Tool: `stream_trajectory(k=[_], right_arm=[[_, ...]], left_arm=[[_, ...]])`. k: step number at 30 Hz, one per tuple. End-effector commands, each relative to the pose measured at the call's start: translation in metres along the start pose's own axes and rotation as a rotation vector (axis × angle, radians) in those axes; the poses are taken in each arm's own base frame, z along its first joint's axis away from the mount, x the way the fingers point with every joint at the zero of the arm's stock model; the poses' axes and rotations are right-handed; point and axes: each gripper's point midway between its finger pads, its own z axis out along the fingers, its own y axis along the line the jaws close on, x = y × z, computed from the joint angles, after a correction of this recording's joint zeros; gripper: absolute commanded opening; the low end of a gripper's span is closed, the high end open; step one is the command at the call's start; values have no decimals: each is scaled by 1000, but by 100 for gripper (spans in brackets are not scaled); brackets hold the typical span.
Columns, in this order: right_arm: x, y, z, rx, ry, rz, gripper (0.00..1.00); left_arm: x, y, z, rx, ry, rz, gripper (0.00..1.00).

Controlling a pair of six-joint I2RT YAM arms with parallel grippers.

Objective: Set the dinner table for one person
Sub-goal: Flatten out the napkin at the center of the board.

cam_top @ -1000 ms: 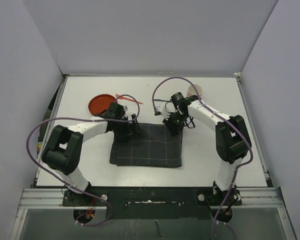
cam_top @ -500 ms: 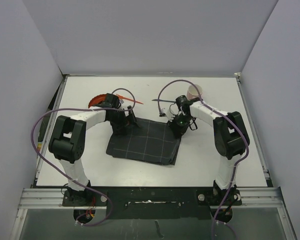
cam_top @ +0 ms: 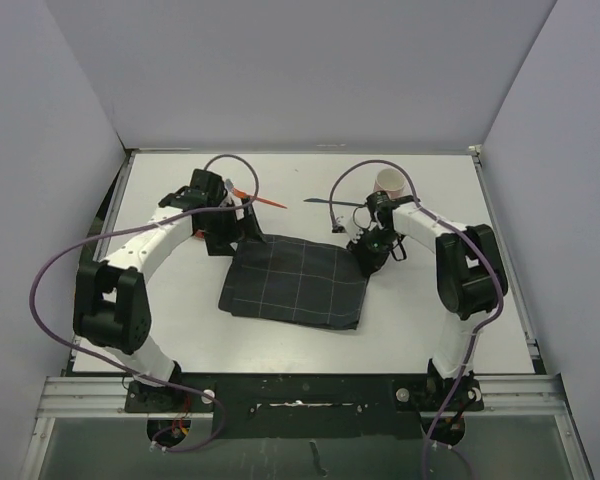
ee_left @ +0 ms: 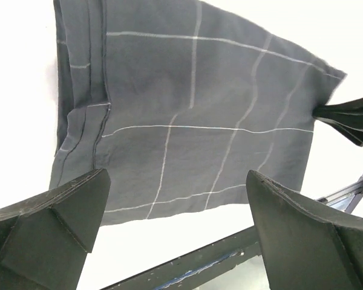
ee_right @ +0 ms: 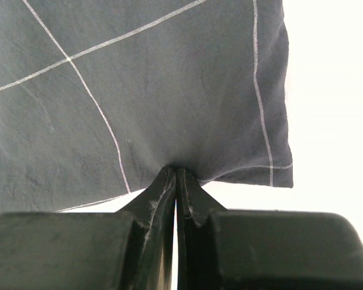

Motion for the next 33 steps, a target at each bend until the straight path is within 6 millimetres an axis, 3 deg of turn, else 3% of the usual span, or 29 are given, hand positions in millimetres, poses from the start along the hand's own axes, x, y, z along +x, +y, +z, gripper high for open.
stream_trajectory(k=[1,6,10,13,19,23,26,30,33], right_arm=[[-17,-7,-45,119,-69,-82,0],[-39,-14,-90,308,-125,-195,0],[-37,-25,-102,408,-102,-230,1],[-22,-41,-94,538,19,-331,13],[-25,-59,-105,817,117,-504,17],[-35,-42,-105,730,4,-381,17],[-52,-28,-102,679,-61,-320,17],[-76,-8,-107,646,-104,-321,15],[-95,15,-107,541,-160,-316,14]], left_arm=[[-47,-50,-96,92,-276,165,98],[-67,-76,-182,111,-506,294,98],[-71,-77,-201,91,-551,333,98],[-74,-74,-195,75,-533,327,98],[-65,-81,-182,158,-507,301,98],[-55,-62,-147,147,-468,274,98],[-48,-51,-113,157,-420,244,98],[-52,-43,-83,161,-410,254,97],[-53,-35,-56,152,-361,264,86]])
